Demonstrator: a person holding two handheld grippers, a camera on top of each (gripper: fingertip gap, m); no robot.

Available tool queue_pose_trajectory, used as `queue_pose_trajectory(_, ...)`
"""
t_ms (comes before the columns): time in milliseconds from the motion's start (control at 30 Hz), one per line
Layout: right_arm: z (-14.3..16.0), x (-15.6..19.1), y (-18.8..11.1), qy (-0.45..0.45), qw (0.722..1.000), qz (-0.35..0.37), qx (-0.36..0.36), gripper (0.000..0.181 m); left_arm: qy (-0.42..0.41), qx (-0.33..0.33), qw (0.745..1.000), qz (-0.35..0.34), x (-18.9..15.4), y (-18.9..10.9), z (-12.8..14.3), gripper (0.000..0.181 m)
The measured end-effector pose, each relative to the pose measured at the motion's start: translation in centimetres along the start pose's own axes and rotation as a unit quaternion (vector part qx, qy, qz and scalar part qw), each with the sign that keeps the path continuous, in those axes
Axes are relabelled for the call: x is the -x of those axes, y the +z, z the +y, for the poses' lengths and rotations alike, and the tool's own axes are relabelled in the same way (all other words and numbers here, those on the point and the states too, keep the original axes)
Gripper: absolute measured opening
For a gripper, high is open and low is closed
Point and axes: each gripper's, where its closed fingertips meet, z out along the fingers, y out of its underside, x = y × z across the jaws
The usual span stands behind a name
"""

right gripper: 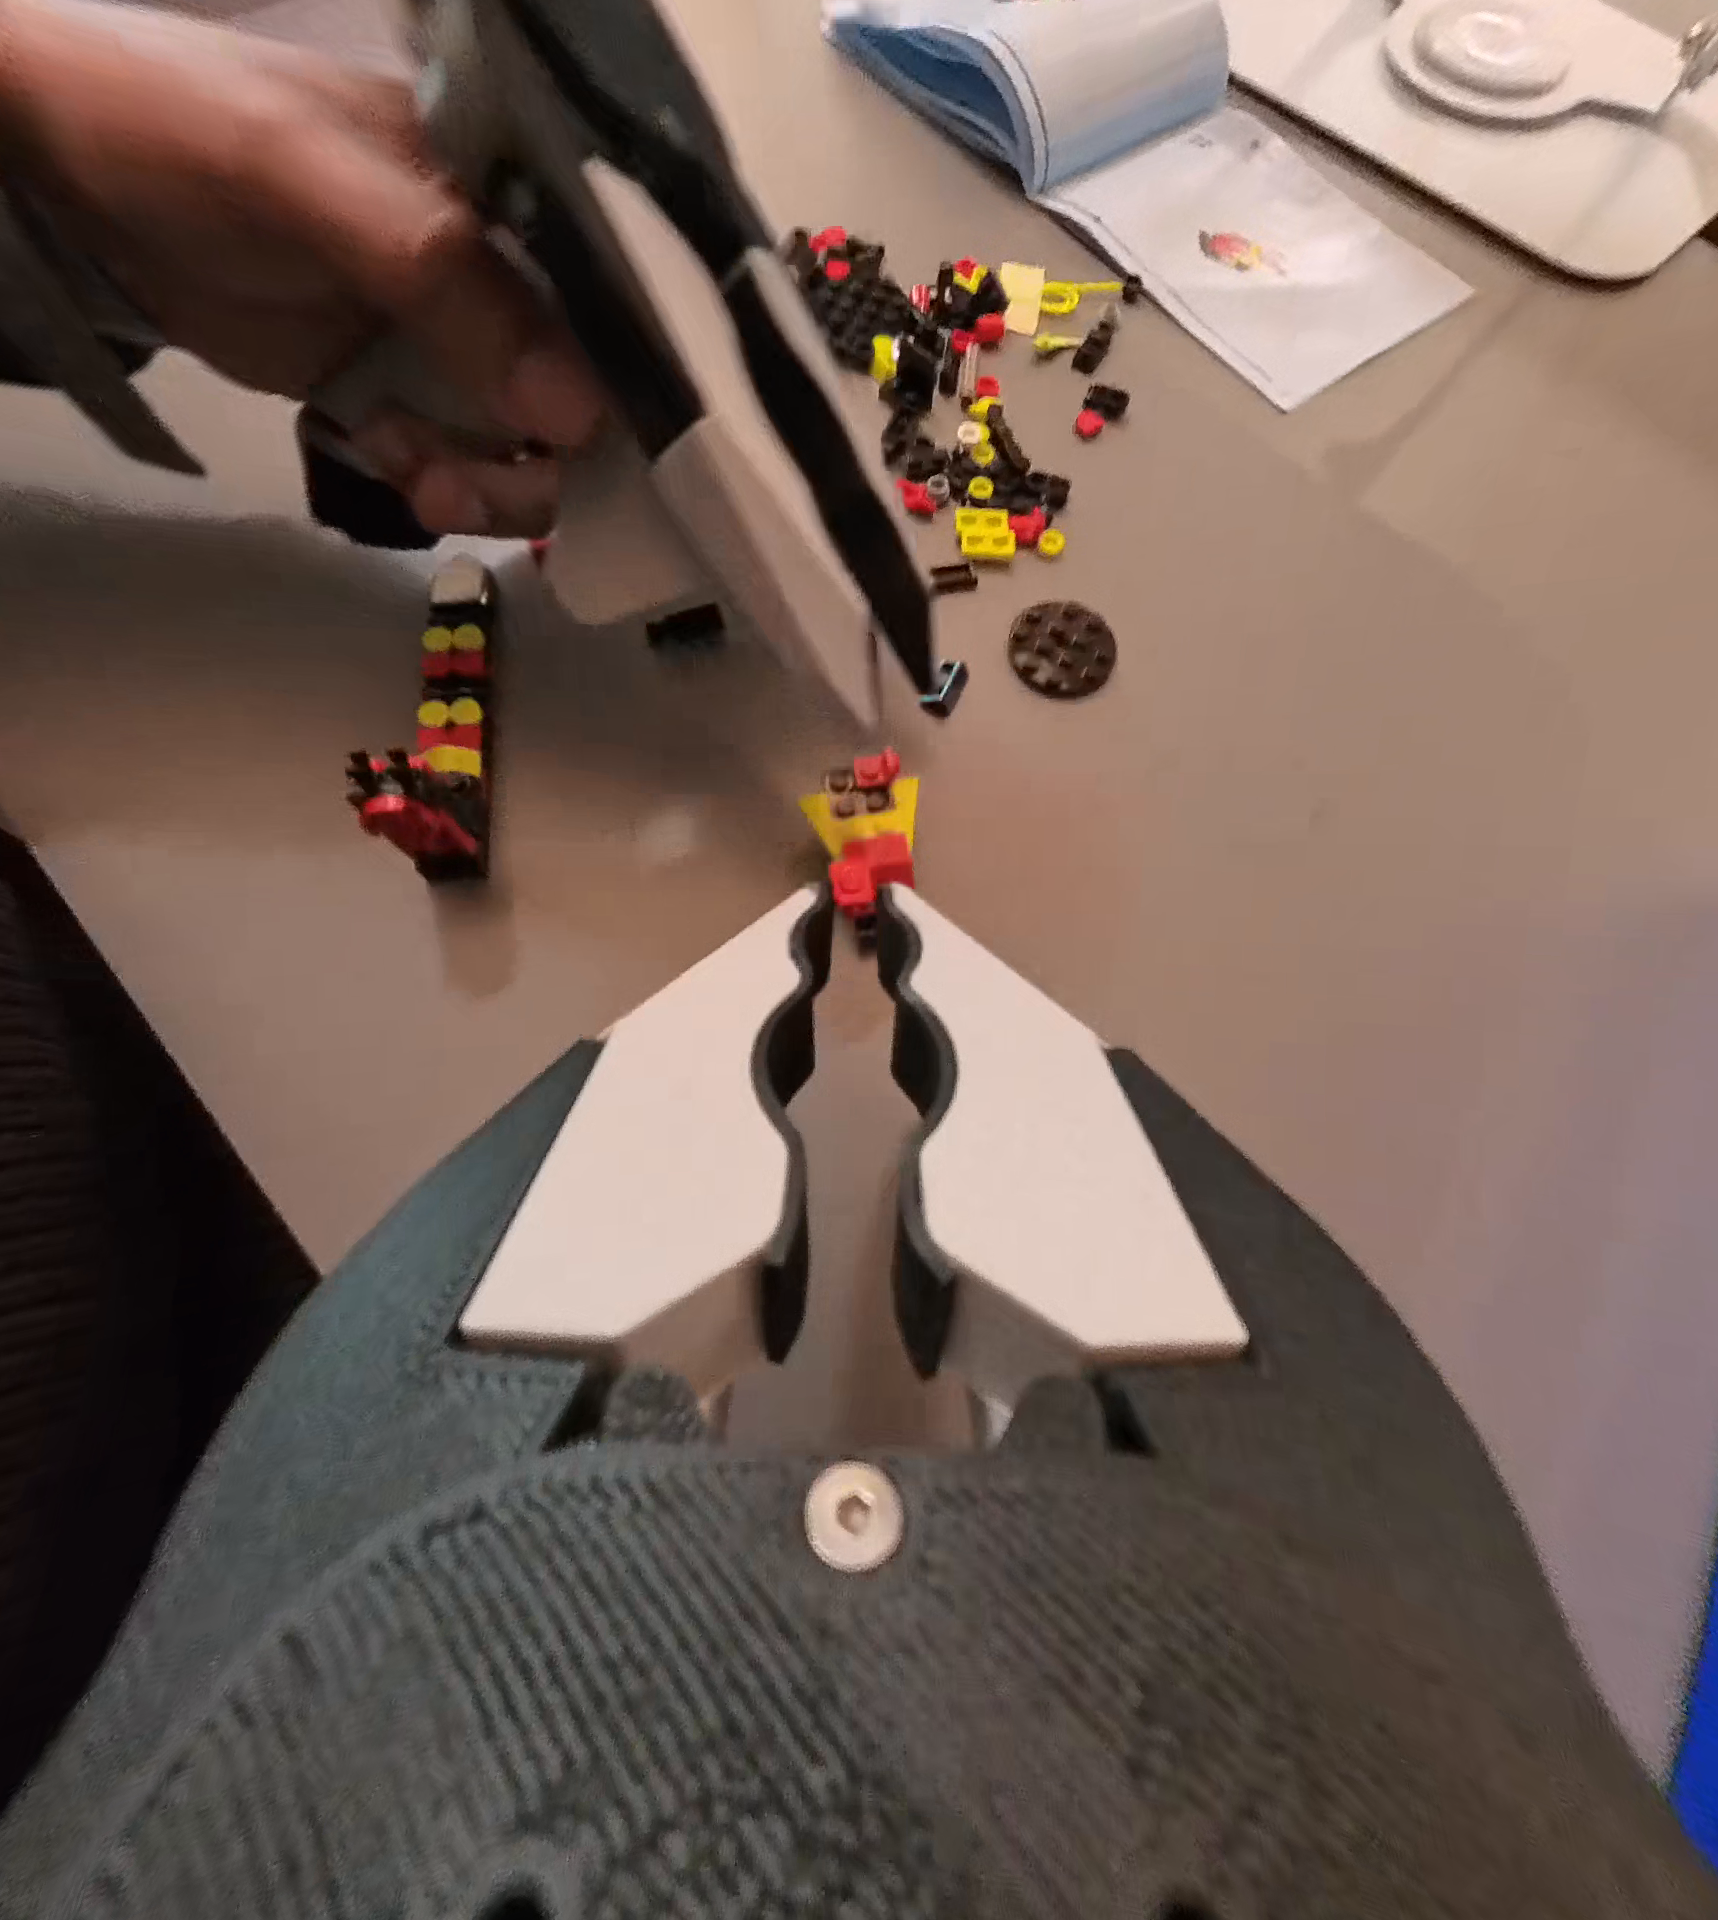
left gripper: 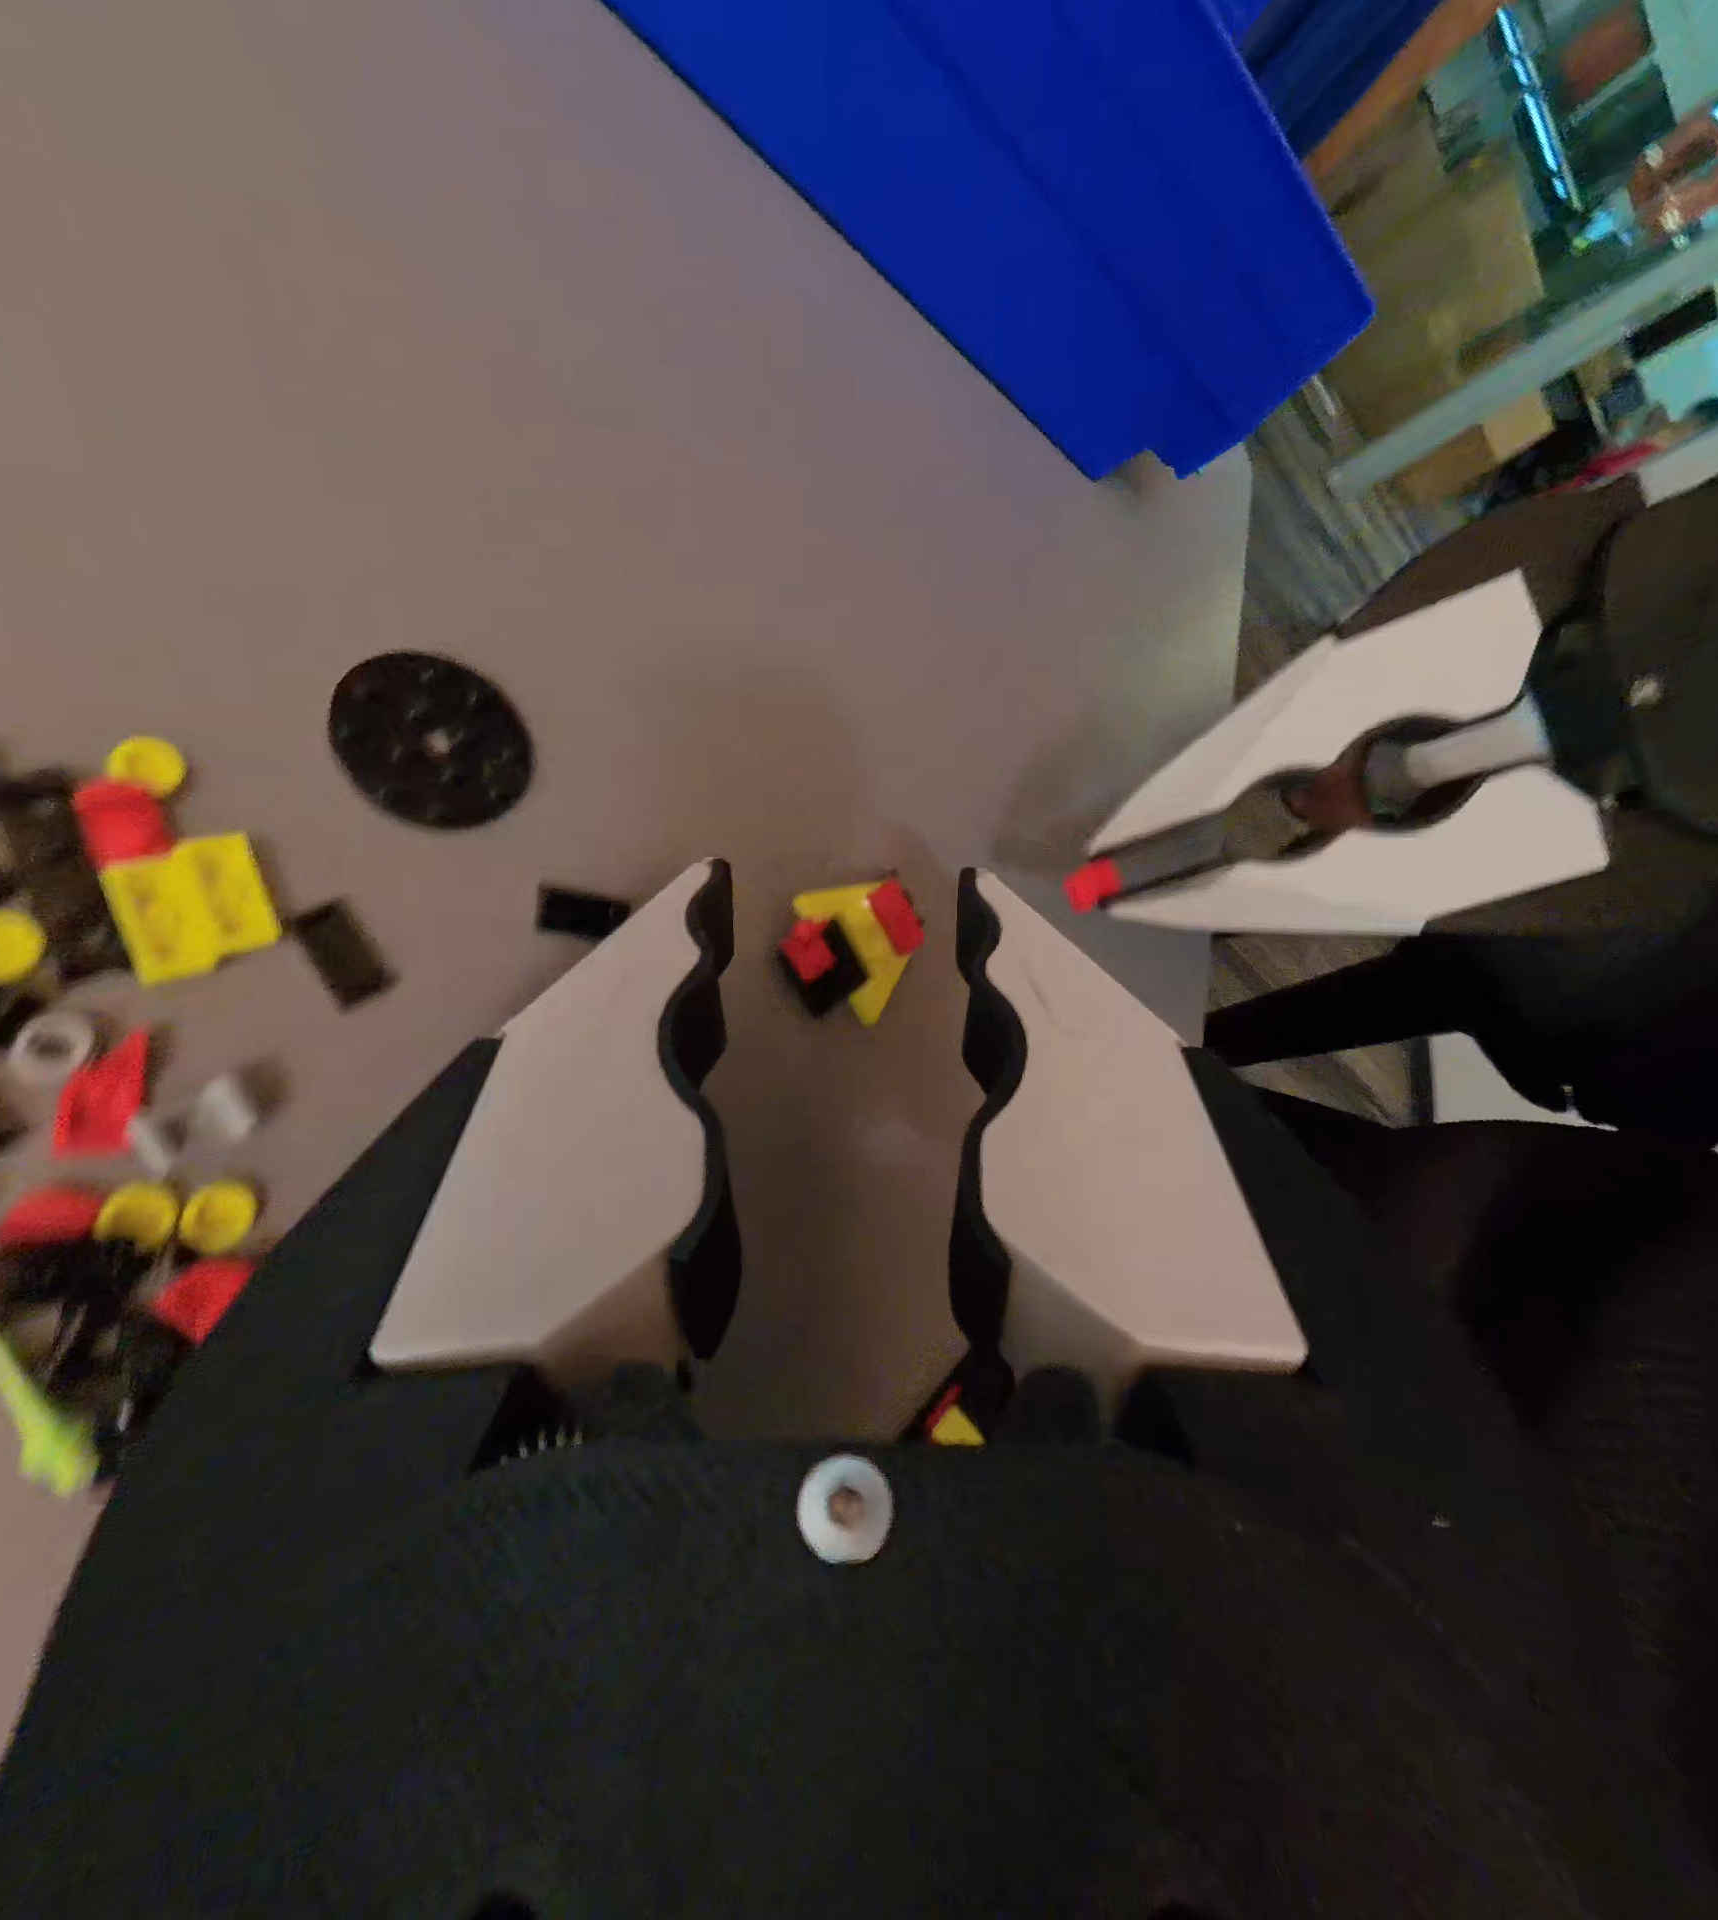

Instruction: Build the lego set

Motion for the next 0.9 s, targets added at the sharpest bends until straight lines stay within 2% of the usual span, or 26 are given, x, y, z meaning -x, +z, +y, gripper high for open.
queue_pose_trajectory(67,0.9,0.4,0.1,0.006,1.0,-0.007,0.016,0.007,-0.003,0.038,0.999,0.018,-0.3,1.2,-0.1,0.042)
queue_pose_trajectory(167,1.7,1.1,0.5,0.01,0.999,-0.023,0.032,0.006,-0.001,0.111,0.994,0.011,-0.1,2.2,1.4,0.038)
queue_pose_trajectory(233,2.0,1.5,0.8,0.01,0.999,-0.035,0.038,0.007,0.0,0.124,0.992,0.007,-0.3,2.1,2.0,0.033)
queue_pose_trajectory(400,2.6,2.1,1.4,0.015,0.997,-0.053,0.053,0.007,-0.034,0.117,0.993,0.006,-0.8,0.7,3.4,0.03)
queue_pose_trajectory(600,2.8,1.9,1.6,0.022,0.997,-0.058,0.054,0.007,-0.088,0.104,0.988,0.074,-3.7,-0.7,6.0,0.029)
queue_pose_trajectory(800,1.5,2.1,1.0,0.007,0.998,-0.061,0.022,0.007,-0.147,0.066,0.982,0.094,-3.4,0.0,5.5,0.03)
queue_pose_trajectory(900,1.4,2.2,1.2,-0.015,0.998,-0.047,0.027,0.007,-0.178,0.061,0.975,0.115,-3.4,0.4,5.3,0.023)
